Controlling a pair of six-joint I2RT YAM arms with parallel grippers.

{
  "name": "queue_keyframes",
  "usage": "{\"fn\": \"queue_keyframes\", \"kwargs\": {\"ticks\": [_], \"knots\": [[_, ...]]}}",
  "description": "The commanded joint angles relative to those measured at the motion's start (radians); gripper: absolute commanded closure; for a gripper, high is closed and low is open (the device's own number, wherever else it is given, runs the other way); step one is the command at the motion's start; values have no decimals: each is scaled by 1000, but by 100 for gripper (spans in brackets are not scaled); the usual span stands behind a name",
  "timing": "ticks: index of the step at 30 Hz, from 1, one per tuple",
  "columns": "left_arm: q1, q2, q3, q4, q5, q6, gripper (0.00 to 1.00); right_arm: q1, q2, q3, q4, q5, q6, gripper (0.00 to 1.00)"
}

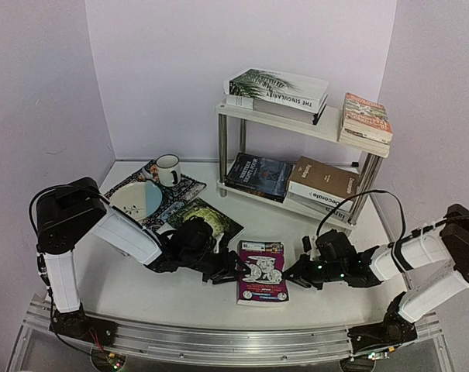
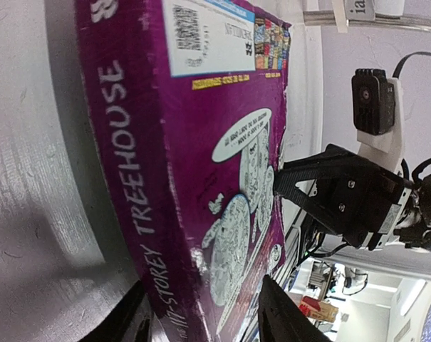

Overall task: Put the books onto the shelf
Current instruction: Hold the book at the center of the board, then pick up the book at the center of the board.

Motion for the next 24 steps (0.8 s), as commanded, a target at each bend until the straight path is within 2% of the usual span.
{"fn": "queue_keyframes", "kwargs": {"ticks": [1,5,9,13,17,21,24], "knots": [[-11,-11,16,152,37,-11,60,-6,49,-50,-166,-7,9,100],[-11,-6,29,164,56,-6,87,-6,21,-44,-170,-8,-9,100],[-9,-27,23,164,42,14,100,-5,-62,-14,-262,24,-48,100],[3,-79,5,157,26,34,100,-5,-165,34,-403,79,-110,96],[22,-157,-6,87,8,73,100,-6,-251,79,-505,121,-158,87],[34,-243,13,-58,-23,144,100,-5,-286,128,-559,126,-193,78],[35,-285,71,-260,-73,222,100,-5,-289,164,-571,99,-215,74]]}}
